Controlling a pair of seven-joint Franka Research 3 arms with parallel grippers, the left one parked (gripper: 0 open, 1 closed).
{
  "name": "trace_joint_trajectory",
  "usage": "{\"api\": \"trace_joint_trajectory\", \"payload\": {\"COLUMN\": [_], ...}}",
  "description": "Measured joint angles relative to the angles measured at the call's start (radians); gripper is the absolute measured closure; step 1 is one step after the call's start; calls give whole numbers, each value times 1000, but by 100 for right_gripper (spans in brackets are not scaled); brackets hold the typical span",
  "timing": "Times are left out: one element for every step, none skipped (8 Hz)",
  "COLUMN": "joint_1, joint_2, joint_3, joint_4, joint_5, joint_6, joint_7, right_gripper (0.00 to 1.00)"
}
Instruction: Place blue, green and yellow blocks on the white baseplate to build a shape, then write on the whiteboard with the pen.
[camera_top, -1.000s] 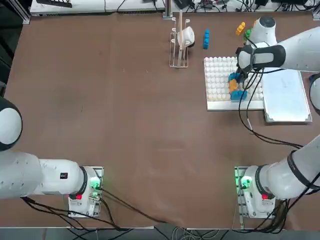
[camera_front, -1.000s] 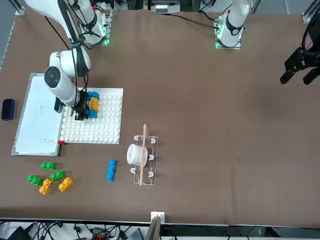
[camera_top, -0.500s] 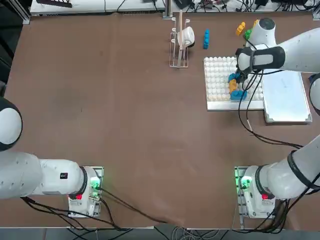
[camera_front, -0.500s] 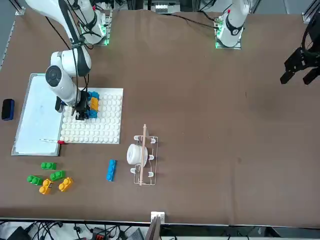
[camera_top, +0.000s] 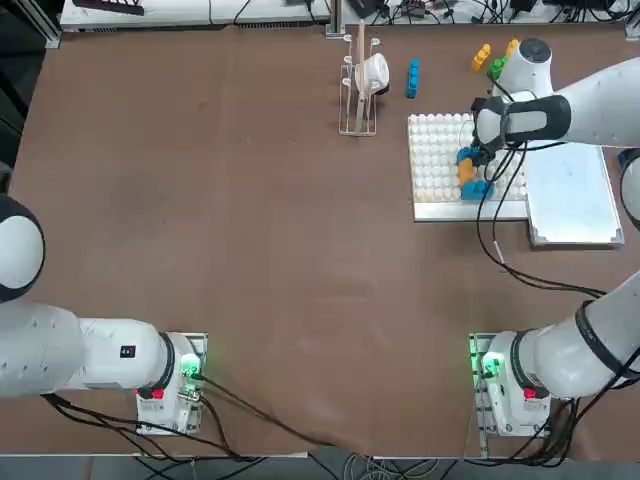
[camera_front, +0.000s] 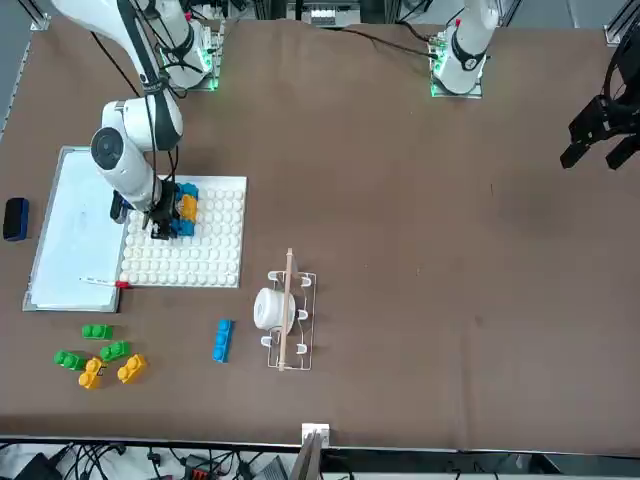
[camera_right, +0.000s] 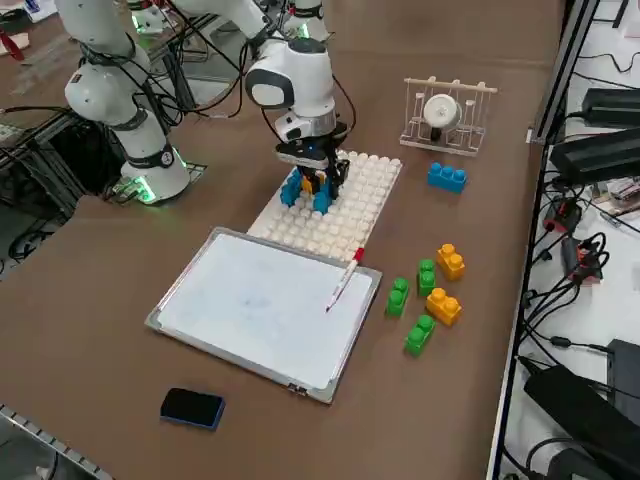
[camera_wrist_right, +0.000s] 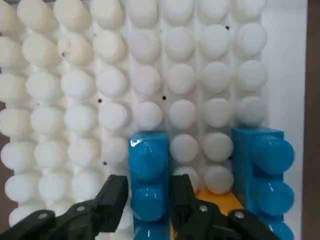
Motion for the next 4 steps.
{"api": "trace_joint_trajectory", "payload": {"joint_1": [-1, -2, -2, -3], "joint_2": [6, 3, -6, -16], "joint_3": [-12, -20, -23, -24], "joint_4": [4, 25, 72, 137], "joint_5": [0, -4, -8, -10], "joint_6": [7, -23, -99, -190], "joint_7": [0, -11, -37, -84], "right_gripper": [25, 4, 0, 0]}}
